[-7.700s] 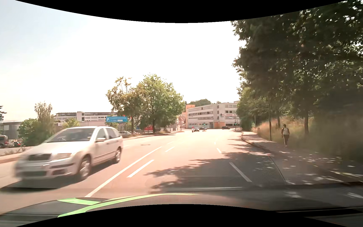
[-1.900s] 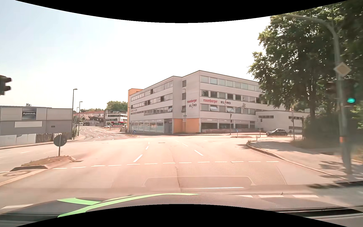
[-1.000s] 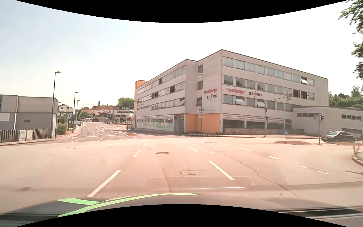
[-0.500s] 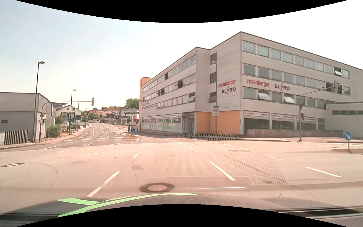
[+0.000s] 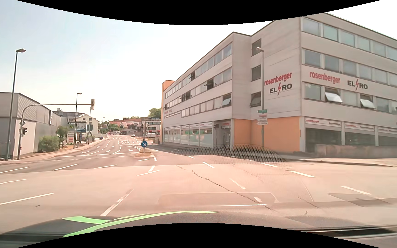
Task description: Follow the waypoints while adhering to traffic rules and regulations
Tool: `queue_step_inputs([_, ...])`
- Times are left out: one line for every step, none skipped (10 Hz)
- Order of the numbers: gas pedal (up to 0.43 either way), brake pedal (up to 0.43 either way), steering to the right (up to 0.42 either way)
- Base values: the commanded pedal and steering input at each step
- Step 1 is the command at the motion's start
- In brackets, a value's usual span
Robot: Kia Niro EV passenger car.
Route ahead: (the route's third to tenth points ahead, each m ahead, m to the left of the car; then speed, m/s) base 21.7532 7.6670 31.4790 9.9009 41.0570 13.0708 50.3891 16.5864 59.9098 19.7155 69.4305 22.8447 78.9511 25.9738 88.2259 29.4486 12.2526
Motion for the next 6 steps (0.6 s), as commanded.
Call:
queue_step_inputs([0.087,0.0,-0.048])
queue_step_inputs([0.087,0.0,-0.049])
queue_step_inputs([0.087,0.0,-0.05])
queue_step_inputs([0.087,0.0,-0.05])
queue_step_inputs([0.087,0.0,-0.05])
queue_step_inputs([0.087,0.0,-0.049])
